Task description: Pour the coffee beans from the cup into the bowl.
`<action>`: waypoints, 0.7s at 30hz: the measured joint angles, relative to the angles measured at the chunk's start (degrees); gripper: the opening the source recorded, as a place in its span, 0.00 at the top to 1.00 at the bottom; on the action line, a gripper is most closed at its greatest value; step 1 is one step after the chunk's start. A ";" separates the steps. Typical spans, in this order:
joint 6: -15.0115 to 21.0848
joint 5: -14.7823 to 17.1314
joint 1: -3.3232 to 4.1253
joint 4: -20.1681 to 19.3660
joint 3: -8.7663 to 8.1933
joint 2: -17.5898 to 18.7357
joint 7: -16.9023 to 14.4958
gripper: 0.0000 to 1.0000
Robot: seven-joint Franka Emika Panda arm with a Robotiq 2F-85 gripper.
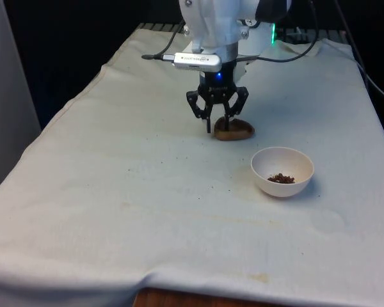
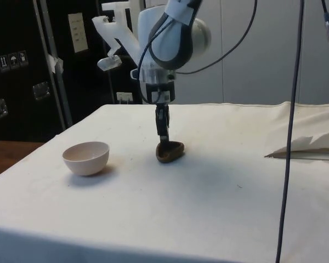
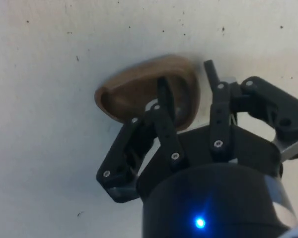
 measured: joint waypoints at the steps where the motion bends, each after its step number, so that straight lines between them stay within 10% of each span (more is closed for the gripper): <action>1: 0.00 0.00 0.00 0.00 0.00 0.00 0.00 0.60; 13: -0.11 0.29 -0.06 0.11 -0.11 -0.06 -0.29 0.00; 21: -2.75 0.34 -0.06 0.46 -0.11 -2.64 0.00 0.00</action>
